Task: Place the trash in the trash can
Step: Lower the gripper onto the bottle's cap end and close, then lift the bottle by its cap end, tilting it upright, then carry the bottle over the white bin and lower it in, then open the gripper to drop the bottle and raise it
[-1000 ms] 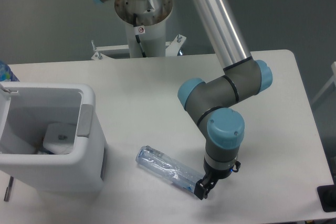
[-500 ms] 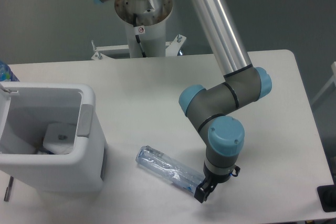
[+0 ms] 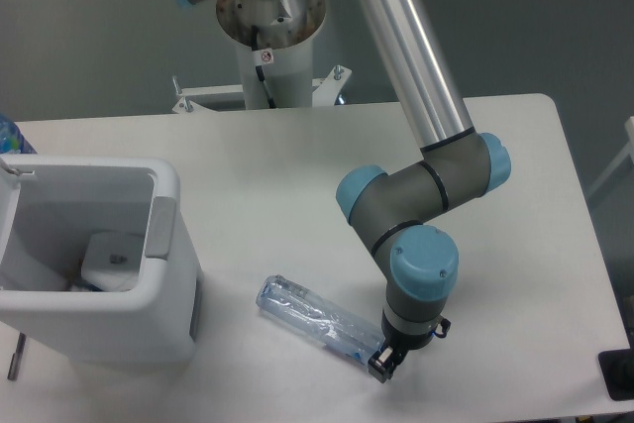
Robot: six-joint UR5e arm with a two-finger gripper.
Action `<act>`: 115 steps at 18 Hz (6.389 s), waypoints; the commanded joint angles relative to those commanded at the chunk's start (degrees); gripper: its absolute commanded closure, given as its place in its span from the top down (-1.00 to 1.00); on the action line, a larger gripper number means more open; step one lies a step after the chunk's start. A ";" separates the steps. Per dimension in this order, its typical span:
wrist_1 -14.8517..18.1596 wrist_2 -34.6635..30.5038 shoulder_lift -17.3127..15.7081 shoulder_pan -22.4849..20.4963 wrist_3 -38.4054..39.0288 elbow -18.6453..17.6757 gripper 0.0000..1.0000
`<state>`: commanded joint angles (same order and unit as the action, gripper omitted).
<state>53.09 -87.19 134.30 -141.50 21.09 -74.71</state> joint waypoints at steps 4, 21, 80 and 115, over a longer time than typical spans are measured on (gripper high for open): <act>0.00 -0.09 0.09 0.53 0.09 0.00 0.26; 0.00 0.09 0.18 0.97 1.58 0.09 -0.35; -8.35 14.33 -29.97 8.61 -0.44 4.31 -0.56; -8.26 4.60 -25.75 15.39 -30.36 5.10 1.00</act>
<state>44.82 -82.59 108.54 -126.12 -9.27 -69.61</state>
